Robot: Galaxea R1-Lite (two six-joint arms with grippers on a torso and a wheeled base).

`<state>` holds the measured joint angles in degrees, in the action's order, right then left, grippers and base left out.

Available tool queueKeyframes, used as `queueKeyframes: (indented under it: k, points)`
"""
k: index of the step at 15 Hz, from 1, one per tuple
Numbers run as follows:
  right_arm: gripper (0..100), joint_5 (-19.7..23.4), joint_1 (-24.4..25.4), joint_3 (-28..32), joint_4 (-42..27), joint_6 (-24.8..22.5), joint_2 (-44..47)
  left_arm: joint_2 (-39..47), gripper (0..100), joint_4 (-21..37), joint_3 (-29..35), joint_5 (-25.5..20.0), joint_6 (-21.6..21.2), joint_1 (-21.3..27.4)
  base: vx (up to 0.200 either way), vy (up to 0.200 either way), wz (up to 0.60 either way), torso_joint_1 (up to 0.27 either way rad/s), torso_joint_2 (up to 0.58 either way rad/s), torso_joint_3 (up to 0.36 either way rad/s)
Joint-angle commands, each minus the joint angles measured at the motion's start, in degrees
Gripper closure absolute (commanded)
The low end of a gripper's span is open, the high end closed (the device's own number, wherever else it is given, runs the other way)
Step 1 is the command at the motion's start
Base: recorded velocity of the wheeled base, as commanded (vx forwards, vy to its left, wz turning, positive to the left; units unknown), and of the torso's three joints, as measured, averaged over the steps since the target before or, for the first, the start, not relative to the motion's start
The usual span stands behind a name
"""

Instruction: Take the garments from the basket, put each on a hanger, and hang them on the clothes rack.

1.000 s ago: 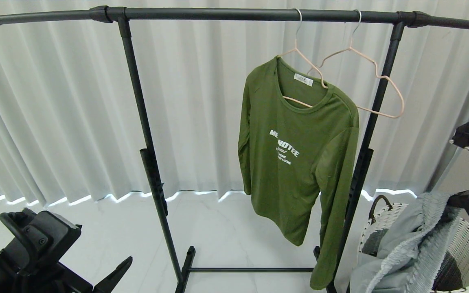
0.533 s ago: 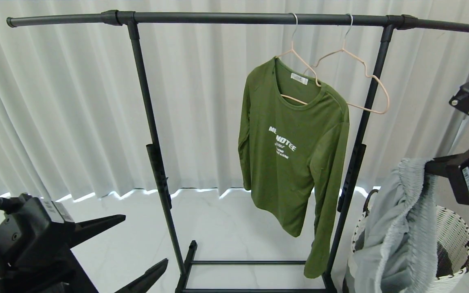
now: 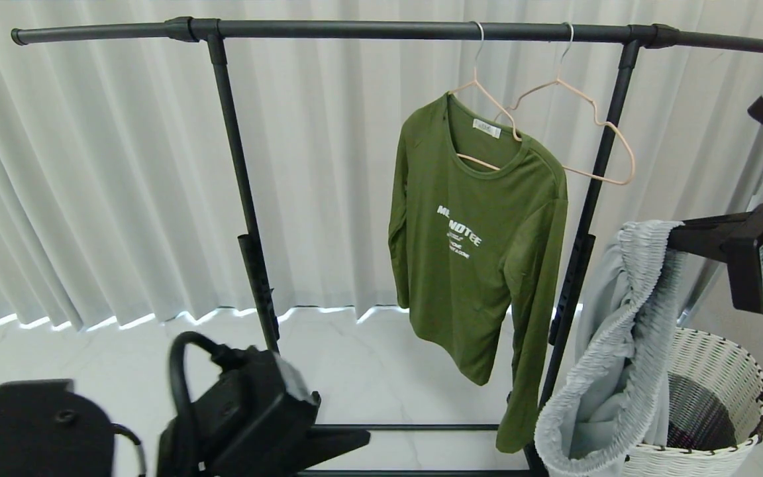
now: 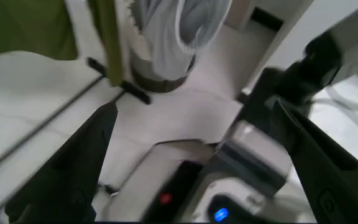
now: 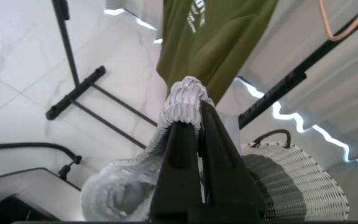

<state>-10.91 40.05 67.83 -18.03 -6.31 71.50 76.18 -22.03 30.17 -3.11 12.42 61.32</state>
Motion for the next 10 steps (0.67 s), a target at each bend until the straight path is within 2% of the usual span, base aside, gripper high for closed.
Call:
queueKeyframes:
  k: [1,5,7,8,10]
  points:
    - [100,0.01,0.65,-0.59,0.01,-0.01,-0.04,14.61,0,-0.03,11.84,-0.06,7.27,2.58,0.0,0.0,0.0,0.0,0.0,0.0]
    - [100,-0.08,3.55,-0.68,0.01,-0.01,-0.13,30.61,0,-0.03,25.11,1.35,10.08,2.05,0.0,0.0,0.0,0.0,0.0,0.0]
    - [100,-0.08,4.34,-0.68,0.01,-0.01,-0.22,37.2,0,-0.03,30.65,6.89,13.33,1.17,0.0,0.0,0.0,0.0,0.0,0.0]
    - [100,-0.08,4.69,-0.77,0.01,-0.1,-0.66,39.66,0,-0.03,32.32,9.35,15.7,1.08,0.0,0.0,0.0,0.0,0.0,0.0]
    - [100,-0.08,5.39,-0.77,-0.08,-0.1,-1.45,41.51,0,-0.03,31.97,10.32,17.9,1.08,0.0,0.0,0.0,0.0,0.0,0.0]
